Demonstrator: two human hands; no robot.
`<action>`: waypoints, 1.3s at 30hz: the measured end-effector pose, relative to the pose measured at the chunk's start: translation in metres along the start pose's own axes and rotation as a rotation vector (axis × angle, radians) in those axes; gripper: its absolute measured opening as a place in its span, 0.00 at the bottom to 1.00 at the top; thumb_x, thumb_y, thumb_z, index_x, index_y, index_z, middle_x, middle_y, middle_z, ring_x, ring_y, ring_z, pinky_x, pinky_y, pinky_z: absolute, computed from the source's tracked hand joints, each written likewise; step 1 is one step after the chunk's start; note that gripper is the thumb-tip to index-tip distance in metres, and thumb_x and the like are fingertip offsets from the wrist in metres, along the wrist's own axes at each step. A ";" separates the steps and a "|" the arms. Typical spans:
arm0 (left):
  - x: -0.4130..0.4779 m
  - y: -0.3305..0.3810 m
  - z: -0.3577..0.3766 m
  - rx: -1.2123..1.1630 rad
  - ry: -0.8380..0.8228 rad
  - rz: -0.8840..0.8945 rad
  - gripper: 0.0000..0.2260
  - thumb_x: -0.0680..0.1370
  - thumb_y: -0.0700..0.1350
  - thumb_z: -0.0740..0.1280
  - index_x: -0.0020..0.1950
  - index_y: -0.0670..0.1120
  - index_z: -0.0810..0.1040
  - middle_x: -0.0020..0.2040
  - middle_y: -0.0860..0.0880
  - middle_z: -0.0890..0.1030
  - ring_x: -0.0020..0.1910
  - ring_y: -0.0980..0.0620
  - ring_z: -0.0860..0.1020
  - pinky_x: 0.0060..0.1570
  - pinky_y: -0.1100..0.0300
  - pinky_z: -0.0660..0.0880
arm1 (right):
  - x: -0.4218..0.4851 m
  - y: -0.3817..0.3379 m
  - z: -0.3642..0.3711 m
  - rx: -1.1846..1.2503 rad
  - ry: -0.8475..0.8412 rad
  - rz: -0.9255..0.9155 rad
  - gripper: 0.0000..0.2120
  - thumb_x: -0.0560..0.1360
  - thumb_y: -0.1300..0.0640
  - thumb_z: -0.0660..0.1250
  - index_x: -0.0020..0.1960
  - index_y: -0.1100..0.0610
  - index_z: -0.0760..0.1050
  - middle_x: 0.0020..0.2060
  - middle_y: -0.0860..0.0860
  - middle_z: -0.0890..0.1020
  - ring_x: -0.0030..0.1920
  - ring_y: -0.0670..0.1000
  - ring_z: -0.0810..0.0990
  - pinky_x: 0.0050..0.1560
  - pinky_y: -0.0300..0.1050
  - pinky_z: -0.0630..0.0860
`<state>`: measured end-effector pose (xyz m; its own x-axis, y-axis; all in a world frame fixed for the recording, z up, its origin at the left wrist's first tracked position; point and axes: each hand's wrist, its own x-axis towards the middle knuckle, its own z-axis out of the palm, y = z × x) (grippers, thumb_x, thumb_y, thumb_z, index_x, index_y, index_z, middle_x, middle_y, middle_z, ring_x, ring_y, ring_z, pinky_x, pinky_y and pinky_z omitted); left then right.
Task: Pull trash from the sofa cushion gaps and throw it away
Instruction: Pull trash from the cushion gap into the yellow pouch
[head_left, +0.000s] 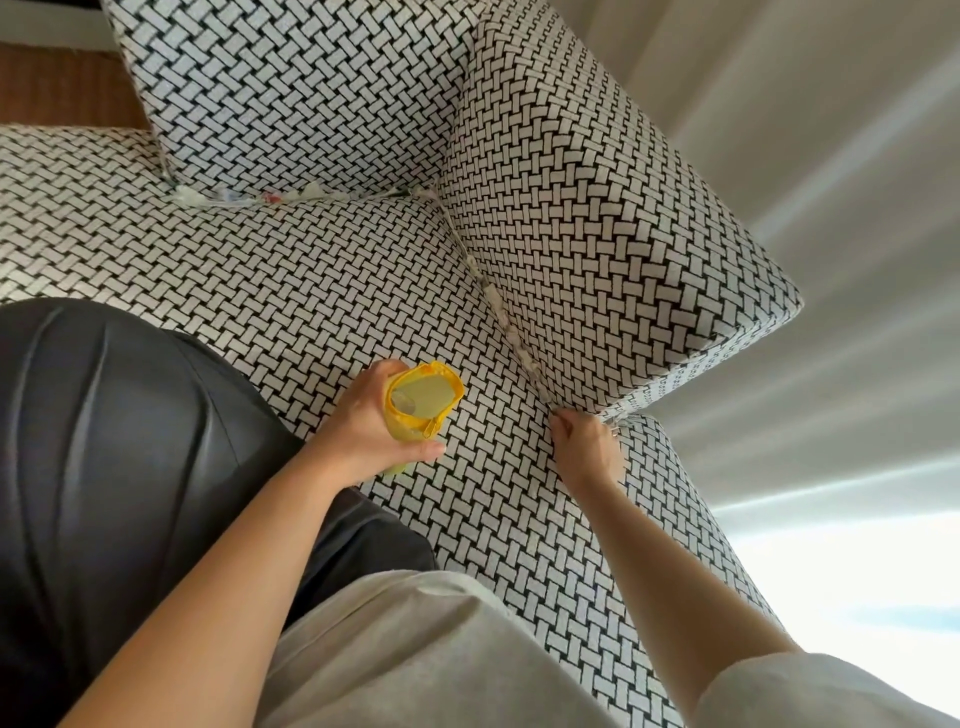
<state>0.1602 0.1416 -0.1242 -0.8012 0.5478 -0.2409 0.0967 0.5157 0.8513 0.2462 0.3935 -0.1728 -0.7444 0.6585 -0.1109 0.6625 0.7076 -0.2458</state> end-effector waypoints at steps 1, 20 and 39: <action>-0.001 0.001 0.000 0.003 0.000 0.002 0.37 0.63 0.53 0.77 0.66 0.54 0.61 0.57 0.56 0.63 0.60 0.55 0.65 0.59 0.54 0.66 | 0.001 -0.001 0.000 0.001 -0.002 0.022 0.11 0.78 0.52 0.60 0.49 0.54 0.79 0.35 0.52 0.82 0.29 0.50 0.76 0.25 0.37 0.69; 0.000 0.001 -0.002 0.002 0.021 0.030 0.34 0.63 0.52 0.78 0.63 0.52 0.64 0.54 0.55 0.65 0.56 0.55 0.66 0.54 0.59 0.65 | -0.004 -0.006 -0.014 -0.378 -0.014 -0.103 0.10 0.81 0.56 0.55 0.56 0.57 0.72 0.36 0.50 0.77 0.28 0.46 0.69 0.25 0.34 0.60; 0.008 -0.009 0.006 -0.035 0.039 0.014 0.34 0.61 0.51 0.79 0.59 0.56 0.63 0.55 0.53 0.69 0.57 0.53 0.70 0.56 0.56 0.69 | -0.029 0.041 -0.012 -0.102 0.130 -0.136 0.07 0.77 0.57 0.61 0.41 0.55 0.73 0.25 0.42 0.68 0.21 0.40 0.61 0.21 0.31 0.57</action>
<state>0.1568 0.1451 -0.1363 -0.8225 0.5283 -0.2107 0.0879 0.4841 0.8706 0.2955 0.4067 -0.1682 -0.8147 0.5782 0.0439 0.5667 0.8100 -0.1509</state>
